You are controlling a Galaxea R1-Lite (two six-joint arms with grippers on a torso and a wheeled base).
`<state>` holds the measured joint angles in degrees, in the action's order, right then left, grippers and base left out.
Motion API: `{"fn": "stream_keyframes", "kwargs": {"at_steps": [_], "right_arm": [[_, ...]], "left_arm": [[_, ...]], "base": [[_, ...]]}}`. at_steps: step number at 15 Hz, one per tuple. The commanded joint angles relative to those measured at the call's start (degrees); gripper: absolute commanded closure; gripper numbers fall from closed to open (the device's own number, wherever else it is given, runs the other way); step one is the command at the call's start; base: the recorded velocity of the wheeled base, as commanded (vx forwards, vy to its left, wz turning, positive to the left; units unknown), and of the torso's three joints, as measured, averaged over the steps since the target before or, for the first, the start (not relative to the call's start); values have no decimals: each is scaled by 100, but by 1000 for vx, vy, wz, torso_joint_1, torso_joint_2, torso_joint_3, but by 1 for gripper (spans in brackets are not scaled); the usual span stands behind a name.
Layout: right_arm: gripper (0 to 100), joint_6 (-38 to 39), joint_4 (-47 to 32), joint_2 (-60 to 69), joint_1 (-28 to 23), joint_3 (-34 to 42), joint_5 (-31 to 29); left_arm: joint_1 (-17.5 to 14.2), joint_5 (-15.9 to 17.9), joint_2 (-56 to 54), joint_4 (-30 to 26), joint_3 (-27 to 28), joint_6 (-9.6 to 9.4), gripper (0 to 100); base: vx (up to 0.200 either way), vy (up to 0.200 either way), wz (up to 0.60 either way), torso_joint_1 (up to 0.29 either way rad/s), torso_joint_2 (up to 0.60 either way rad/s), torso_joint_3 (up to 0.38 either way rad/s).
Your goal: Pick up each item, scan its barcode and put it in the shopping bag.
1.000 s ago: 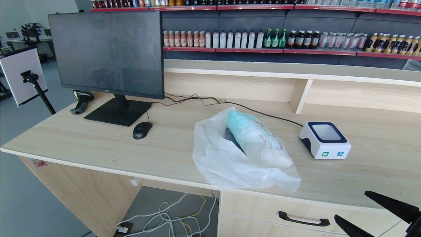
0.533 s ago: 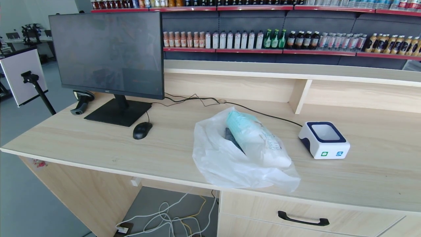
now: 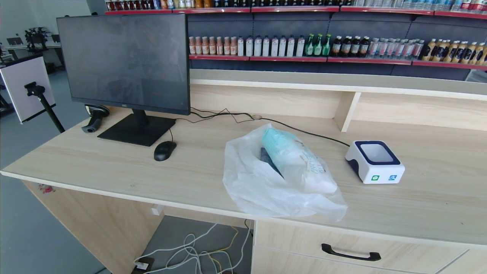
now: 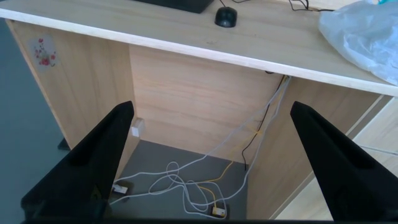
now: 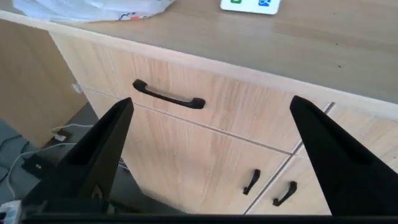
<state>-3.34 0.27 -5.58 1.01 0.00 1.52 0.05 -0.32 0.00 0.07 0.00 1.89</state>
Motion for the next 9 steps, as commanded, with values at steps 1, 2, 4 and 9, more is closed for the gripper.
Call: {"fn": "stream_keyframes", "kwargs": {"at_steps": [1,2,4,9], "right_arm": [[0,-9,0,22,-778,0,15],[0,53,-9,22,-778,0,59],[0,97,-18,5,-646,0,59],[0,193,-18,532,-163,0,32]], "left_arm": [[4,-3,0,1,0,4,0],[-5,-3,9,1,0,22,0],[4,-3,9,10,0,40,0],[-5,-12,9,10,0,57,0]], "base": [[0,0,0,0,0,0],[0,0,0,0,0,0],[0,0,0,0,0,0],[0,0,0,0,0,0]]}}
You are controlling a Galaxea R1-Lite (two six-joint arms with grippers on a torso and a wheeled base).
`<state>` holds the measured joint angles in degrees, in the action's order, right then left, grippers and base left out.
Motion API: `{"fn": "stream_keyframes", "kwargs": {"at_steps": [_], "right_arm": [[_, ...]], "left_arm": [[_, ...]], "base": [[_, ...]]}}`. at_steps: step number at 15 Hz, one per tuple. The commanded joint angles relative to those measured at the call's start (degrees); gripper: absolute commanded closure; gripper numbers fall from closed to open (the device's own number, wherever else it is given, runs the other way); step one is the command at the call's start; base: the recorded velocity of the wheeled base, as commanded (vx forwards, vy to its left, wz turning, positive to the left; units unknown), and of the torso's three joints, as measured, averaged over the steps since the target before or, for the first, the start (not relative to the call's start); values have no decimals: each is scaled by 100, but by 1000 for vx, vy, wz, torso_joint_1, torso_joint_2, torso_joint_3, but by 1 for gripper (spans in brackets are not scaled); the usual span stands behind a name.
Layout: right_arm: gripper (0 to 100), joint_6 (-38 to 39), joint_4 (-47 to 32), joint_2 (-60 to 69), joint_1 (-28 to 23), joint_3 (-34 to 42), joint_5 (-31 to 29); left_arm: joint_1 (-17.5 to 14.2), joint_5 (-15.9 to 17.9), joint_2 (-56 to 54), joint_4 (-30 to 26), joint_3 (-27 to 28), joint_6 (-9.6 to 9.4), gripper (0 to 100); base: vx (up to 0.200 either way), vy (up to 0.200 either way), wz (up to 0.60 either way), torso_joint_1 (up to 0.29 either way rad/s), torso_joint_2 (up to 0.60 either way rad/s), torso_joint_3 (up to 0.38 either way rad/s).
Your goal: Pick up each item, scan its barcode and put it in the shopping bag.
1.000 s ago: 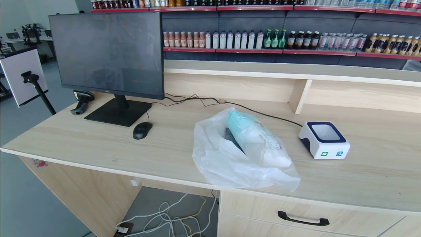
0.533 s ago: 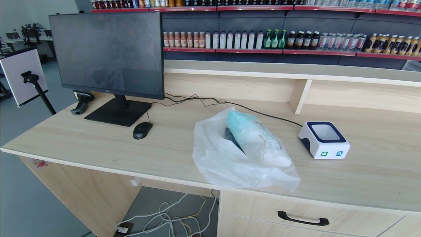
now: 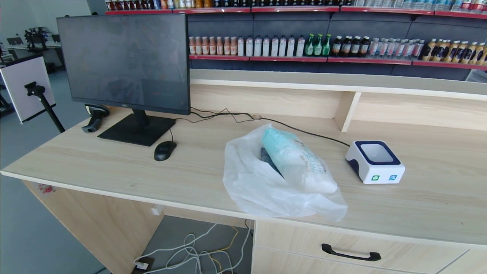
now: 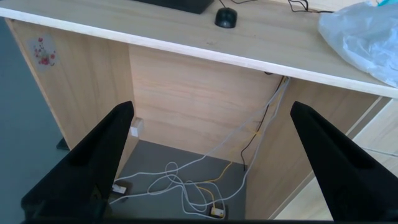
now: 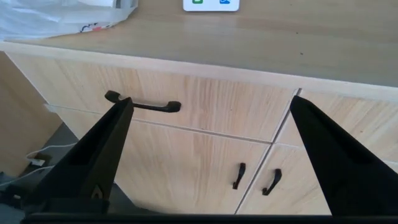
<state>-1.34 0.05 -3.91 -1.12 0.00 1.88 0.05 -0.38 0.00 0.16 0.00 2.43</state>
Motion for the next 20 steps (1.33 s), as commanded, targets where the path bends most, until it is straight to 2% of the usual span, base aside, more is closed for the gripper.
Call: {"fn": "stream_keyframes", "kwargs": {"at_steps": [1,3,8,14,16,20], "right_arm": [[0,-7,4,383,51,0,-3],[0,-217,4,391,68,0,6],[0,-68,4,391,68,0,6],[0,-59,4,383,68,0,6],[0,-77,4,391,68,0,6],[0,-77,4,391,68,0,6]], "left_arm": [[4,-6,9,2,0,4,0],[4,-6,9,2,0,12,0],[4,3,0,11,0,-5,0],[-5,-6,0,-7,0,4,0],[-5,-6,9,-7,9,4,0],[-5,-6,9,-7,0,-14,0]], "base": [[0,0,0,0,0,0],[-100,0,0,-1,4,-1],[-200,0,0,2,-1,3],[0,0,-600,2,-2,4],[0,-200,-600,7,0,0],[0,-200,0,7,2,2]]}}
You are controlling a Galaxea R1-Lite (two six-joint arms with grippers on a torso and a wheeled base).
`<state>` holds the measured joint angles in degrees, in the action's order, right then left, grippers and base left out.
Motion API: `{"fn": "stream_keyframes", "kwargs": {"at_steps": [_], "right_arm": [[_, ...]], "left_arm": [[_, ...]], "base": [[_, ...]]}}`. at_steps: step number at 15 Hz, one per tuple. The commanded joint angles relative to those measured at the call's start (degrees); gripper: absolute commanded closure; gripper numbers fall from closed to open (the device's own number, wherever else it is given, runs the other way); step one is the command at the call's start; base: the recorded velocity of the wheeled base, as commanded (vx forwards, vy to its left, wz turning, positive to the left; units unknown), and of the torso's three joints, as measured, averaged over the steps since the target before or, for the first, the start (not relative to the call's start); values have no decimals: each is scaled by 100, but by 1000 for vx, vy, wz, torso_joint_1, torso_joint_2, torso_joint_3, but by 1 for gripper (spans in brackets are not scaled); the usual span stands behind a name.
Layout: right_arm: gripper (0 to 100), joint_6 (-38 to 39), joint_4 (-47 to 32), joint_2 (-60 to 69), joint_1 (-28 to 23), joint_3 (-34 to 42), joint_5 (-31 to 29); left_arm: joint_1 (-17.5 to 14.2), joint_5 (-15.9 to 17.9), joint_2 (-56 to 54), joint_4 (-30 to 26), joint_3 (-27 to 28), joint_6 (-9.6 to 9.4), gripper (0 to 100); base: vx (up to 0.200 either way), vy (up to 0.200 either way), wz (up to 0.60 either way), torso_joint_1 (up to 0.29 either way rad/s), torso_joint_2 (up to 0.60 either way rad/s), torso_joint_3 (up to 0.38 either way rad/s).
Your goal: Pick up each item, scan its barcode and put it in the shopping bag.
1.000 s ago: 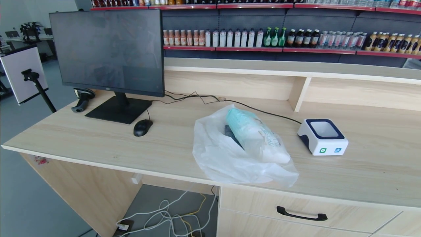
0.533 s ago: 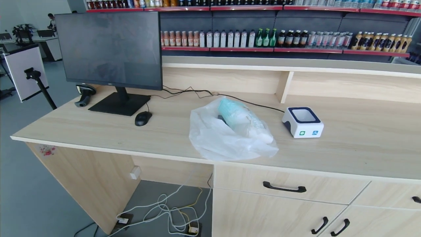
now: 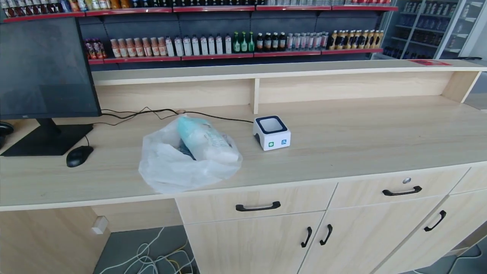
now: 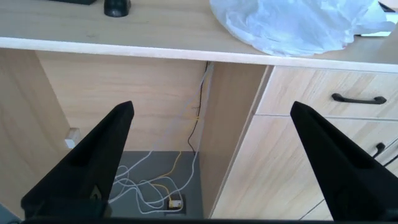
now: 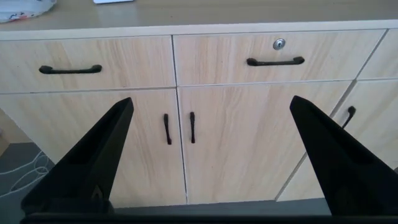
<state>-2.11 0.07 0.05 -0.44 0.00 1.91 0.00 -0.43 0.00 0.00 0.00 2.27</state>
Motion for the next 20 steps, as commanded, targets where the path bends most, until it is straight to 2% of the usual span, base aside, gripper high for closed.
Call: {"fn": "stream_keyframes", "kwargs": {"at_steps": [1,10,20], "right_arm": [[0,0,1,-5,0,0,2],[0,9,1,-14,0,0,2],[0,-9,1,-5,0,0,2]], "left_arm": [[9,8,0,9,0,2,0],[0,-1,9,9,0,19,0],[9,8,0,35,0,-7,0]], "base": [[0,-200,0,7,2,7],[0,-200,0,3,3,2],[-20,0,0,0,1,1]]}}
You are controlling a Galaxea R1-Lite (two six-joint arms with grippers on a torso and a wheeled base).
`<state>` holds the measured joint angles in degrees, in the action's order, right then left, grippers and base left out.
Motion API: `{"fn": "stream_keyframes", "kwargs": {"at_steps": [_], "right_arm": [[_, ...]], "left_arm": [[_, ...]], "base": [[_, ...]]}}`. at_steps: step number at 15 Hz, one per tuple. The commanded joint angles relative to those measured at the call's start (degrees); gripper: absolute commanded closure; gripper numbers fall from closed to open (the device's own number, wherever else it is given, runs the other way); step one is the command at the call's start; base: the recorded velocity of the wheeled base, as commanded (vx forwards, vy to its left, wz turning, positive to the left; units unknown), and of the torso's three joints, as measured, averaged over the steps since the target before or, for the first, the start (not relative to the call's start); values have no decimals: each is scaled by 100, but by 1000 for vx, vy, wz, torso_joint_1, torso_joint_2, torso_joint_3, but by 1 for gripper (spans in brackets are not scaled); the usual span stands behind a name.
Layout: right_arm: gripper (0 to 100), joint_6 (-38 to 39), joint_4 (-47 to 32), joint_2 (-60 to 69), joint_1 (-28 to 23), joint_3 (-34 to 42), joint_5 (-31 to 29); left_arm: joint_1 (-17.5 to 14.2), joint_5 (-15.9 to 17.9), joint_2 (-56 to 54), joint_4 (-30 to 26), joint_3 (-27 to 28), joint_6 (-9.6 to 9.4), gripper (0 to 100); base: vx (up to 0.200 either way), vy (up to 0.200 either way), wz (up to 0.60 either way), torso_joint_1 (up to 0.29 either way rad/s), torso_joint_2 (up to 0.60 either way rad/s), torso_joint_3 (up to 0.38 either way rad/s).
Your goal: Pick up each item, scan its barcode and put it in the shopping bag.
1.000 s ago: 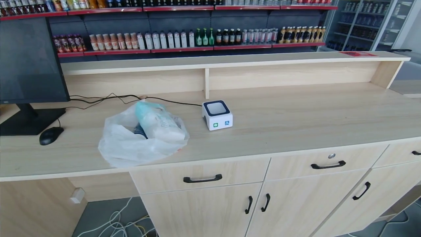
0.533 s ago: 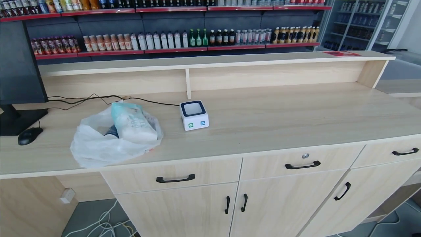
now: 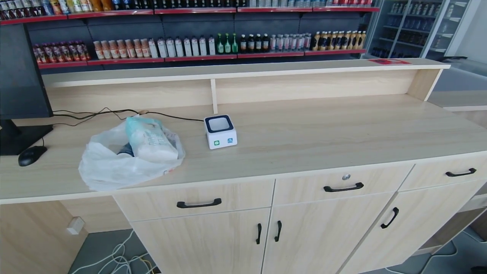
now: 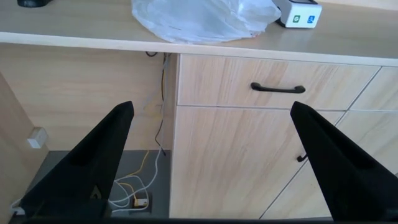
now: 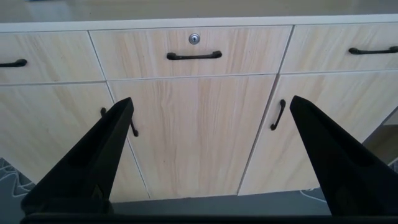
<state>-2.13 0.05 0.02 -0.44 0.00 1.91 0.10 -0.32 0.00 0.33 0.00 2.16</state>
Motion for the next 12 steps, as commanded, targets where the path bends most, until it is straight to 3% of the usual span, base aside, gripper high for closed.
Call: {"fn": "stream_keyframes", "kwargs": {"at_steps": [1,5,12], "right_arm": [[0,2,4,-2,0,0,2],[0,-15,4,-2,0,0,2],[0,-165,4,-2,0,0,2]], "left_arm": [[-1,-3,0,-7,0,4,0],[-1,-3,0,-7,0,13,0],[-1,-3,0,-15,0,-5,0]], "base": [[-200,0,0,7,7,7],[-200,0,0,10,7,-2],[0,0,0,0,0,0]]}}
